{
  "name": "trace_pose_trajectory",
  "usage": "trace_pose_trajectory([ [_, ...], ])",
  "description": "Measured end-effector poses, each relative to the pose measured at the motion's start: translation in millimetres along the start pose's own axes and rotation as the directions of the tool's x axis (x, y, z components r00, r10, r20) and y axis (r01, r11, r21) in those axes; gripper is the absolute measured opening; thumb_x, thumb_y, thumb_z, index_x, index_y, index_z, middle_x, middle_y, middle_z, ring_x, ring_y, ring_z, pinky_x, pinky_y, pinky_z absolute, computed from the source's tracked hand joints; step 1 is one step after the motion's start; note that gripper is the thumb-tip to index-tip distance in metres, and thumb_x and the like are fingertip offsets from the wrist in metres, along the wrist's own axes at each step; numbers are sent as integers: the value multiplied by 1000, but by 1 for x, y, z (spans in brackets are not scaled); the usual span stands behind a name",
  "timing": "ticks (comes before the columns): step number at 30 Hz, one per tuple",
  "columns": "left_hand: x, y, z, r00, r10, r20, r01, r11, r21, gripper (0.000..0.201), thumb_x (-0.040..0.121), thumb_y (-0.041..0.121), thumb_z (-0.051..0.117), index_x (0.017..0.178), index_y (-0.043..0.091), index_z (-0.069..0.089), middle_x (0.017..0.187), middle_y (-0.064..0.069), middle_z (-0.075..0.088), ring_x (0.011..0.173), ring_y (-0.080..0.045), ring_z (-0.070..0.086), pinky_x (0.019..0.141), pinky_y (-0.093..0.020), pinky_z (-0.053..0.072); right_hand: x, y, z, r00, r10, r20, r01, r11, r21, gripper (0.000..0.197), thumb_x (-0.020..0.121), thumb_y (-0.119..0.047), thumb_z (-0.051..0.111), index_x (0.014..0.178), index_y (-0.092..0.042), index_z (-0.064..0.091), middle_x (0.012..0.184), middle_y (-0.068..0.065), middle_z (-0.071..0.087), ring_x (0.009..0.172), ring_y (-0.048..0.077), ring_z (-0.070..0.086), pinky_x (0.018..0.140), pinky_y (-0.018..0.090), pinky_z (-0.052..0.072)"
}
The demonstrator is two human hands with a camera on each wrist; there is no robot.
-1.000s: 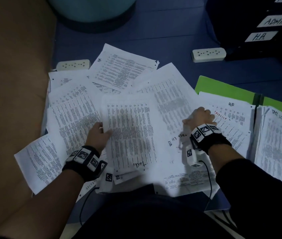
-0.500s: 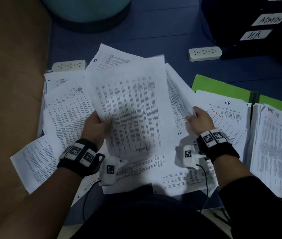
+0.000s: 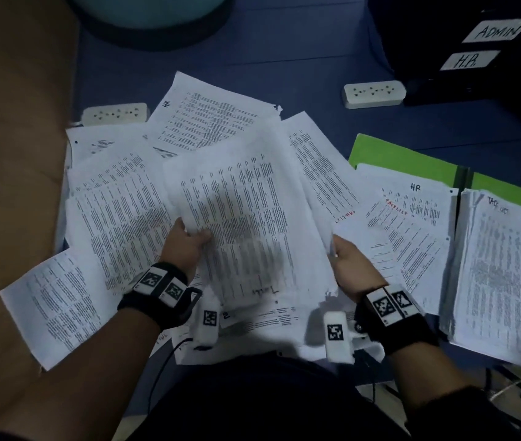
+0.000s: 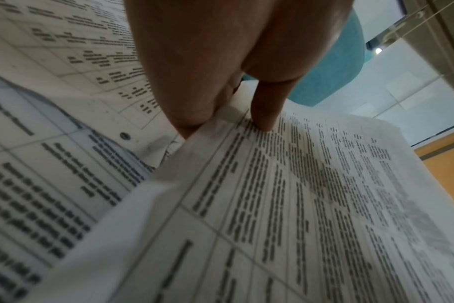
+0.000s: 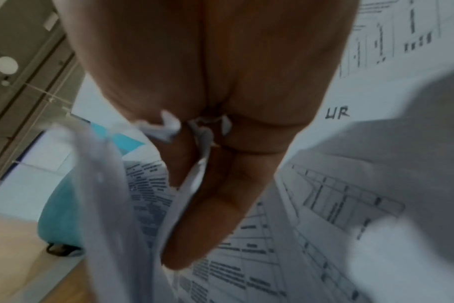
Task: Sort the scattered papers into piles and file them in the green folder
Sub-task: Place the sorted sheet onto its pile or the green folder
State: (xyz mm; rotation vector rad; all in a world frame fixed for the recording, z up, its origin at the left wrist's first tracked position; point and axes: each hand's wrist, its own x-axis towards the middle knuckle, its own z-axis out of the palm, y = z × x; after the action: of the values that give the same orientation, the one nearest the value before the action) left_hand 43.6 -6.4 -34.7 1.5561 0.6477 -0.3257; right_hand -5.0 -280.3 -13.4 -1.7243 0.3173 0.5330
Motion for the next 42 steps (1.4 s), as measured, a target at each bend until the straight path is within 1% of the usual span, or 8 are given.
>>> trace_pose_trajectory([
  [5, 3, 12, -8, 989, 143, -29, -139, 984, 113, 18, 91, 5, 57, 98, 21, 60, 104, -7, 66, 102, -28, 62, 92, -42, 50, 29, -6, -18, 996, -2, -94, -7, 996, -91, 27, 93, -33, 58, 71, -20, 49, 66, -10, 47, 66, 11, 45, 63, 28, 38],
  [11, 8, 15, 0, 974, 222, -47, -211, 964, 162, 20, 92, 7, 56, 106, 20, 61, 106, -5, 67, 97, -25, 63, 85, -38, 52, 48, -16, -4, 996, -17, -88, 1, 982, -186, 21, 91, -13, 54, 73, -24, 59, 48, -11, 53, 47, 9, 47, 52, 24, 36],
  [16, 14, 14, -16, 974, 181, -138, -158, 974, 164, 17, 90, 12, 58, 100, 26, 61, 102, -4, 68, 97, -29, 64, 87, -46, 53, 53, -12, -38, 907, -116, -405, 9, 966, -258, 8, 85, -20, 53, 84, -14, 59, 74, 9, 65, 68, 25, 56, 65, 34, 46],
  [20, 16, 12, -24, 988, 134, -77, -127, 989, 81, 16, 82, 23, 62, 95, 32, 64, 105, -9, 68, 100, -36, 63, 88, -58, 51, 52, -10, -69, 895, -69, -440, -118, 916, -384, 27, 73, -28, 56, 86, -4, 54, 88, 22, 63, 82, 36, 60, 76, 43, 50],
  [27, 6, 31, -24, 998, 51, 41, -37, 958, -285, 29, 97, -3, 39, 104, 15, 61, 101, -7, 68, 88, -23, 68, 71, -37, 57, 20, -52, -55, 909, -198, -366, 224, 974, 31, 14, 67, -5, 53, 72, -4, 40, 71, 15, 43, 65, 21, 39, 59, 34, 31],
  [31, 0, 31, -21, 994, 27, 103, 6, 951, -310, 29, 97, -4, 36, 107, 11, 58, 100, -8, 67, 86, -22, 67, 68, -35, 58, -1, -81, -23, 934, -253, -251, 312, 921, 233, 25, 61, 3, 49, 67, -22, 49, 71, 13, 40, 60, 21, 33, 51, 27, 27],
  [36, -13, 21, -5, 977, -16, 211, 66, 971, -232, 27, 96, -1, 36, 108, 12, 56, 103, -9, 64, 91, -24, 64, 85, -41, 50, -27, -97, 15, 980, -194, -33, 183, 836, 517, 44, 75, 17, 39, 91, -16, 62, 72, 5, 64, 40, 14, 48, 32, 13, 31],
  [42, -31, 18, 5, 932, -69, 356, 189, 931, -312, 21, 97, 11, 42, 109, 4, 58, 74, -4, 73, 62, -17, 69, 56, -26, 56, -38, -95, 23, 992, -43, 120, -34, 820, 572, 59, 84, 12, 35, 93, -32, 73, 73, -1, 68, 34, 8, 42, 30, 9, 20],
])
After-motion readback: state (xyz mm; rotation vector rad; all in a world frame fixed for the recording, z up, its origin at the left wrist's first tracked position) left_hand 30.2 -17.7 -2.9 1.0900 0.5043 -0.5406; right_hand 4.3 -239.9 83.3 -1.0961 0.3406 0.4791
